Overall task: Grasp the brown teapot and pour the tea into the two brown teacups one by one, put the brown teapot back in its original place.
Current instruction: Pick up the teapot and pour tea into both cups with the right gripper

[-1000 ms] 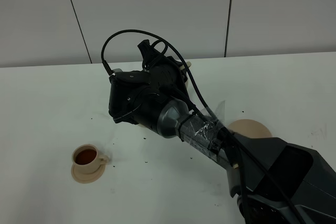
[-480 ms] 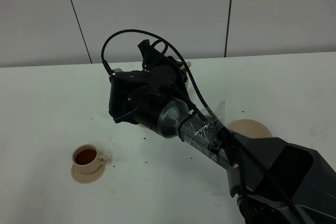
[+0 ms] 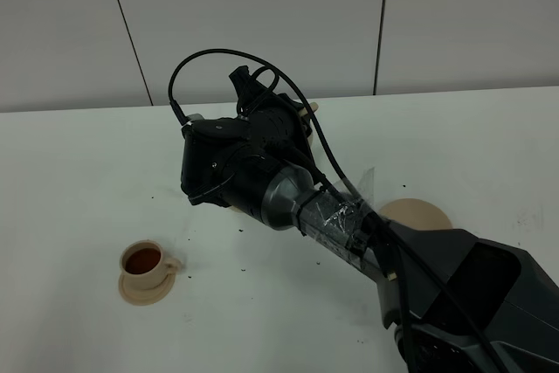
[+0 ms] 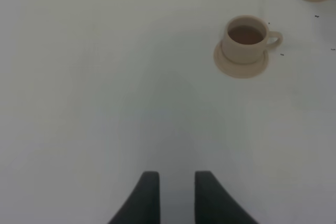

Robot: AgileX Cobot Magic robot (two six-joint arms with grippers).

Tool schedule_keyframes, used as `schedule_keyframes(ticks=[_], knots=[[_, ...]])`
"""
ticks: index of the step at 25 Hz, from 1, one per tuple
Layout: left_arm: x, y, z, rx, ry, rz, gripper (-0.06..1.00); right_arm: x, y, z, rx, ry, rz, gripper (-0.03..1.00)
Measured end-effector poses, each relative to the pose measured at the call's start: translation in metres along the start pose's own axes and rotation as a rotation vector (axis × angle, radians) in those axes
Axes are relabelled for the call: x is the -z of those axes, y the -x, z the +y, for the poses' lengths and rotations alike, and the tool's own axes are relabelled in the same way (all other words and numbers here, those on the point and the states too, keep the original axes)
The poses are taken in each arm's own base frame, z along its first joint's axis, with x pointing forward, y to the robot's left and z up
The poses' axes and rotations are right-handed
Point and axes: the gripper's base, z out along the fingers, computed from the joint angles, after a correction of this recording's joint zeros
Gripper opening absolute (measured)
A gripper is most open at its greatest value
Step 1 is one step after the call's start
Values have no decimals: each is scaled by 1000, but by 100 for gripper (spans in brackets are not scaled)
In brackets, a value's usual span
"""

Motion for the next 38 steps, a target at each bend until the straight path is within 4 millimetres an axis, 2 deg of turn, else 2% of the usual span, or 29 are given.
schedule_keyframes(ticks=[38], knots=[[0, 0, 0, 1, 0, 0, 24, 0, 1, 1, -16, 7, -10, 10]])
